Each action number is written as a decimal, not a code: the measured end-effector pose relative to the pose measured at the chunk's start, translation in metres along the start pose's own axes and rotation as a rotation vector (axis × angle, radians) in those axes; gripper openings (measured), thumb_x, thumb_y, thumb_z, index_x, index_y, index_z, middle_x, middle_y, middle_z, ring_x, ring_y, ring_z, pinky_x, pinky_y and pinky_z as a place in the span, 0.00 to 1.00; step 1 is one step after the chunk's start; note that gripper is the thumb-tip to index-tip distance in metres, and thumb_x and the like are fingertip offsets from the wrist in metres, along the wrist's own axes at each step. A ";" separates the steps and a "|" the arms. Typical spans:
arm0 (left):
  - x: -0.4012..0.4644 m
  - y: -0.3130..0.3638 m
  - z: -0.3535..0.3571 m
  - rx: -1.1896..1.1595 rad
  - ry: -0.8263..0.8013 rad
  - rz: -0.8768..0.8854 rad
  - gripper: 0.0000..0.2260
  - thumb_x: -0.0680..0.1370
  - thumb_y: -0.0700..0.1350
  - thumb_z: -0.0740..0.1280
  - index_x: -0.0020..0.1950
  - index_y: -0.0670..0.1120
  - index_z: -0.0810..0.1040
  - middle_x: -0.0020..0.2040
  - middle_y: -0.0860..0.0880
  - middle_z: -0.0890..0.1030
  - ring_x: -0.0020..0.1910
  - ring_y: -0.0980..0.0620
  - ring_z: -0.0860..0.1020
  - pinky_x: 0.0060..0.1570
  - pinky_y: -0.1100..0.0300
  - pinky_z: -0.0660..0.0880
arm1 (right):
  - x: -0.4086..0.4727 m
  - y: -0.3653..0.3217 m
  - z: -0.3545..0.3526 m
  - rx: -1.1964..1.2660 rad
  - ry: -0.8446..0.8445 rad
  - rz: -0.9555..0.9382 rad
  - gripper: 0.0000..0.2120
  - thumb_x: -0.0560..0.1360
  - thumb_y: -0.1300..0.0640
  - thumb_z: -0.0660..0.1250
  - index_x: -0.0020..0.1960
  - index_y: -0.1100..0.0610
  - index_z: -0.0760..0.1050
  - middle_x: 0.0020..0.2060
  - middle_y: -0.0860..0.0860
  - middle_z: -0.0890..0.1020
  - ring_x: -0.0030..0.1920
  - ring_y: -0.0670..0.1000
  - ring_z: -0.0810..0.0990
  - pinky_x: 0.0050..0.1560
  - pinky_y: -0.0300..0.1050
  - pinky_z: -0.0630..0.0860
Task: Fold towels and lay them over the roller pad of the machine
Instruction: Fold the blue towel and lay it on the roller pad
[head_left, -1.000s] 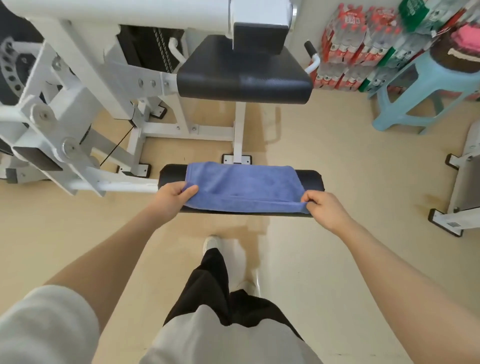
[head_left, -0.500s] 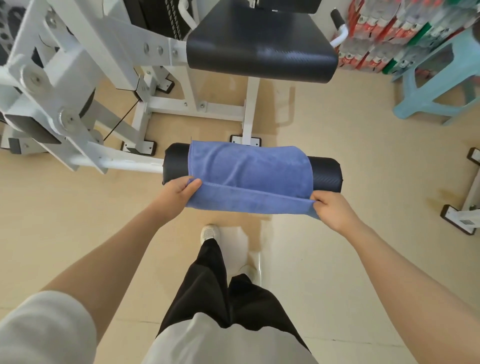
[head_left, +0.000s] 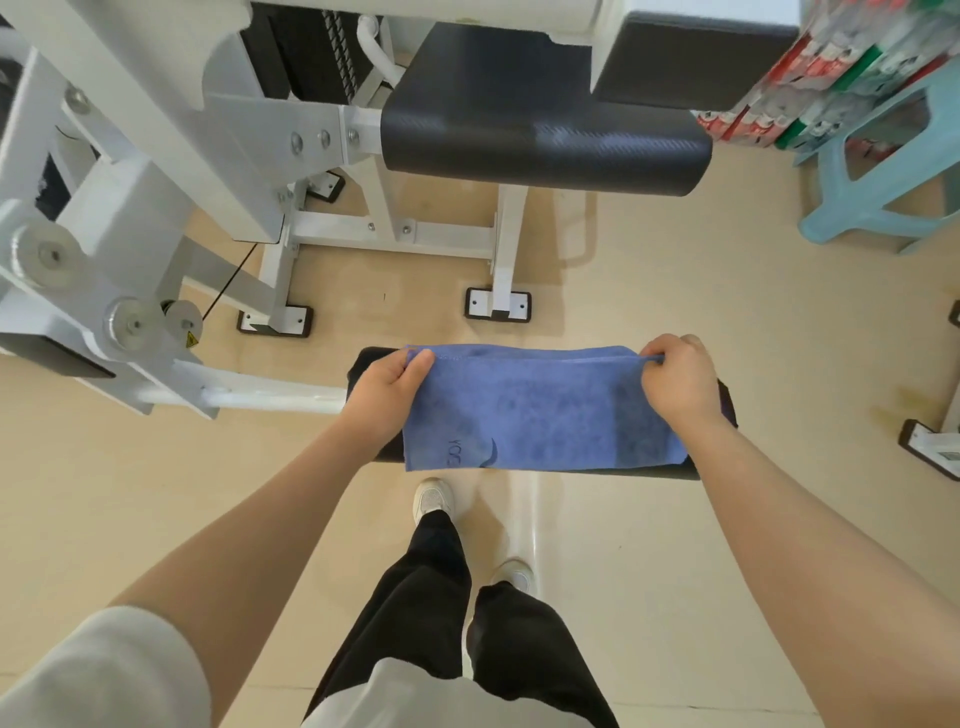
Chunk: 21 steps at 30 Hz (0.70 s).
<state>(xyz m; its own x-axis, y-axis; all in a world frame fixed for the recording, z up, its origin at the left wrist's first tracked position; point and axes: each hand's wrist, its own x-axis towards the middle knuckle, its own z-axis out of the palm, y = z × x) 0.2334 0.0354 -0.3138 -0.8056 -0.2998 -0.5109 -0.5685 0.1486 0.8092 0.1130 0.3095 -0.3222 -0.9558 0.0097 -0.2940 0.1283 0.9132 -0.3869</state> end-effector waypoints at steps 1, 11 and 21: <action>0.003 -0.001 0.000 -0.043 -0.014 -0.026 0.14 0.81 0.50 0.56 0.42 0.48 0.76 0.40 0.54 0.77 0.40 0.57 0.74 0.41 0.66 0.69 | 0.003 0.001 0.002 0.066 0.001 0.065 0.15 0.74 0.67 0.54 0.54 0.62 0.76 0.56 0.61 0.75 0.52 0.62 0.76 0.52 0.46 0.70; -0.005 -0.037 -0.019 -0.383 -0.408 -0.226 0.26 0.66 0.61 0.72 0.59 0.51 0.76 0.55 0.52 0.83 0.55 0.51 0.81 0.47 0.59 0.79 | -0.032 0.050 0.001 0.439 -0.120 0.354 0.09 0.76 0.56 0.62 0.41 0.59 0.75 0.40 0.52 0.77 0.43 0.54 0.73 0.46 0.49 0.70; -0.041 -0.059 0.008 -0.256 -0.243 -0.206 0.14 0.81 0.53 0.53 0.66 0.55 0.66 0.60 0.53 0.76 0.58 0.50 0.77 0.49 0.51 0.79 | -0.059 0.069 0.007 0.481 -0.211 0.170 0.08 0.81 0.53 0.51 0.52 0.54 0.67 0.49 0.50 0.74 0.51 0.51 0.72 0.51 0.47 0.68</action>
<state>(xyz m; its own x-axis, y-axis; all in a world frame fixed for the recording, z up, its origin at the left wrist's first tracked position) 0.2989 0.0466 -0.3424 -0.7124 -0.0631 -0.6989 -0.6870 -0.1402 0.7130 0.1805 0.3686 -0.3377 -0.8436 0.0135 -0.5368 0.4298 0.6163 -0.6599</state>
